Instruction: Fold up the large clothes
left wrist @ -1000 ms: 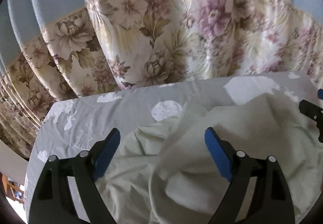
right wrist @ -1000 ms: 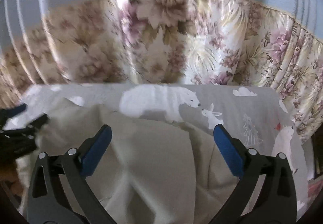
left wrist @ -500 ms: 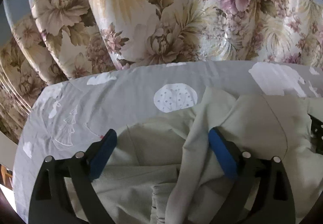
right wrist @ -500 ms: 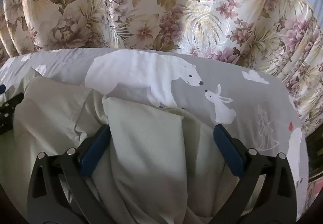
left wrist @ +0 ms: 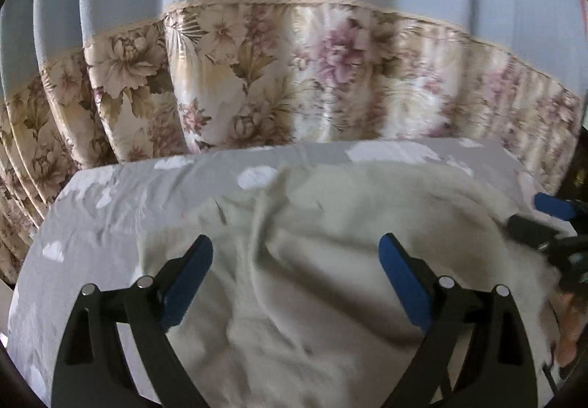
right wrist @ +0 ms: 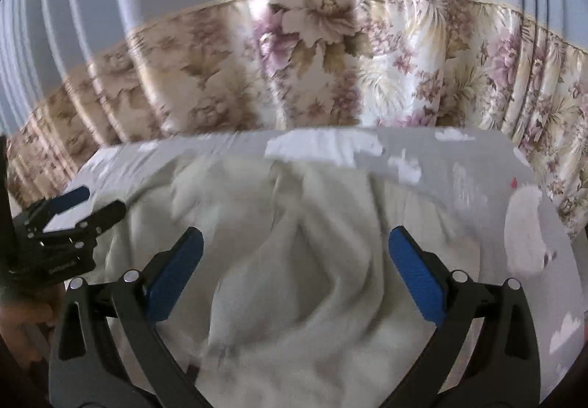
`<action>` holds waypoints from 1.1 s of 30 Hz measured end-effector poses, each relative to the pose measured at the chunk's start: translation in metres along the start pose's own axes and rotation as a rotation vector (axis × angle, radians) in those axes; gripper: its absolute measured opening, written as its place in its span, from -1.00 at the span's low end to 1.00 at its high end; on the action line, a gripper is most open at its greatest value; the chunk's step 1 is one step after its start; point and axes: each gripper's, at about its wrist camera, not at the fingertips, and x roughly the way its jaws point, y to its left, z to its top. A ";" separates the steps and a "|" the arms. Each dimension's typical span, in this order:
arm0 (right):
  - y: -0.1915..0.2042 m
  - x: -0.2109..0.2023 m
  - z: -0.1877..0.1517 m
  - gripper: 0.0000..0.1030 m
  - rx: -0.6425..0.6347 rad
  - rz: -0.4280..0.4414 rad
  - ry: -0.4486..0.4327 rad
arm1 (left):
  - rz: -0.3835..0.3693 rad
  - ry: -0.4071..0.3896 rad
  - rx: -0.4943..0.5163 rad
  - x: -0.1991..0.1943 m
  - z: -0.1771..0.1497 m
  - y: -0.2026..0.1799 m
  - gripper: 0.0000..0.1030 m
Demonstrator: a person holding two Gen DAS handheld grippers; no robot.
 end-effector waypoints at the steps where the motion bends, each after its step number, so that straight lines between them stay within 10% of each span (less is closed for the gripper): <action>1: 0.004 -0.002 -0.009 0.94 -0.016 -0.016 0.003 | 0.004 0.007 0.009 -0.003 -0.006 -0.005 0.79; 12: 0.009 0.053 -0.048 0.94 -0.100 -0.086 0.196 | 0.075 0.167 -0.028 0.046 -0.037 -0.014 0.79; 25: -0.022 -0.132 -0.099 0.94 -0.093 0.011 -0.028 | 0.135 -0.055 0.038 -0.135 -0.100 0.060 0.79; 33: -0.022 -0.185 -0.187 0.94 -0.153 -0.134 0.025 | 0.199 0.053 -0.048 -0.206 -0.202 0.093 0.79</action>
